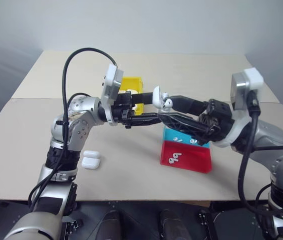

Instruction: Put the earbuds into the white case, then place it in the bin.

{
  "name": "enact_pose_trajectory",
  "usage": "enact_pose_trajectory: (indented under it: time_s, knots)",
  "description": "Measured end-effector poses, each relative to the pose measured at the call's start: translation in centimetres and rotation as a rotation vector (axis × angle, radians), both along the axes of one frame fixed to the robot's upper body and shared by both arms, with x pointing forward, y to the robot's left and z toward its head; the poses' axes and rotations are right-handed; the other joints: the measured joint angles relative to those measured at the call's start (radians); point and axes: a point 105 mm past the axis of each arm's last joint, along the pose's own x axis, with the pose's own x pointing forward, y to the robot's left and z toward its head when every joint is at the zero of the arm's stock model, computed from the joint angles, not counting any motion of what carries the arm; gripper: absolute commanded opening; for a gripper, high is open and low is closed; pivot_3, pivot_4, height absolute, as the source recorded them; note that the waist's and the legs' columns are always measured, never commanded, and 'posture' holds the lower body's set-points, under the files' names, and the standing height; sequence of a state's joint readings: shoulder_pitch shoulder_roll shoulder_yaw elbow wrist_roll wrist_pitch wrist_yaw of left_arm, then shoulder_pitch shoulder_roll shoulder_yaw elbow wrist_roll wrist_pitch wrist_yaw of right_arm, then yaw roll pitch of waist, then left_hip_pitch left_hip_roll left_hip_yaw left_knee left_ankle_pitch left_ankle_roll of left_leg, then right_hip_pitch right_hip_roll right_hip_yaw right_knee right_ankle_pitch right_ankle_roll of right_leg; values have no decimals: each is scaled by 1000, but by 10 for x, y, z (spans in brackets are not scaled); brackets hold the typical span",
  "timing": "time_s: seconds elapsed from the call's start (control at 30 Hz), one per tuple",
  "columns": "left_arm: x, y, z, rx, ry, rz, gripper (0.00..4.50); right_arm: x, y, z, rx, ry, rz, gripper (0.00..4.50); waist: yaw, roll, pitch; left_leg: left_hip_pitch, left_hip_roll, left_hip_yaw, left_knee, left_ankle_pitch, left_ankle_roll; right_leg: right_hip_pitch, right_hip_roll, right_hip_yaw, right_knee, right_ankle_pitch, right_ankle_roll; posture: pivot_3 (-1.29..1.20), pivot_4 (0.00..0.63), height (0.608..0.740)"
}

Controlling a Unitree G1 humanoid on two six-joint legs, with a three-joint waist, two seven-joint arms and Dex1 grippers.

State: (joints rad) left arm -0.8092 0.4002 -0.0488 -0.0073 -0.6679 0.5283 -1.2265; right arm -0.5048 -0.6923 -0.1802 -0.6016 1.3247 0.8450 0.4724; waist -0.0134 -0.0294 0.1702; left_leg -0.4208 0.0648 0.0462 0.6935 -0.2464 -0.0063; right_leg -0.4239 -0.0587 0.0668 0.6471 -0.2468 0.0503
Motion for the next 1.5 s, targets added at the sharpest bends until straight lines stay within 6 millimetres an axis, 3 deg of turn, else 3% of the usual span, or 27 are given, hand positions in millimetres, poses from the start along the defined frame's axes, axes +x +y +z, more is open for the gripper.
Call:
enact_pose_trajectory:
  time_s: [0.6,0.83,1.1,1.2,1.43,1.5]
  knots:
    - [-4,-5,0,-27,6,-24,2782,2,-6,8,-25,-19,-59,3308,0,0,0,0,0,0,0,0,0,0,0,0,0,0,0,0,150,740]
    - [-7,-6,2,-37,5,-52,2782,0,-24,23,-9,-60,-115,3308,2,0,0,0,0,0,0,0,0,0,0,0,0,0,0,0,150,740]
    - [-8,-7,2,-41,6,-55,2782,-6,-27,25,-3,-64,-90,3308,1,0,0,0,0,0,0,0,0,0,0,0,0,0,0,0,150,740]
    - [-7,-8,2,-44,7,-54,2782,-7,-27,25,-5,-67,-78,2742,1,0,0,0,0,0,0,0,0,0,0,0,0,0,0,0,150,740]
    - [-1,-9,-1,-44,18,-29,2782,-11,-26,28,-27,-88,-50,261,1,0,0,0,0,0,0,0,0,0,0,0,0,0,0,0,150,740]
    - [0,-9,-2,-48,20,-24,2782,-14,-24,30,-29,-95,-32,20,1,0,0,0,0,0,0,0,0,0,0,0,0,0,0,0,150,740]
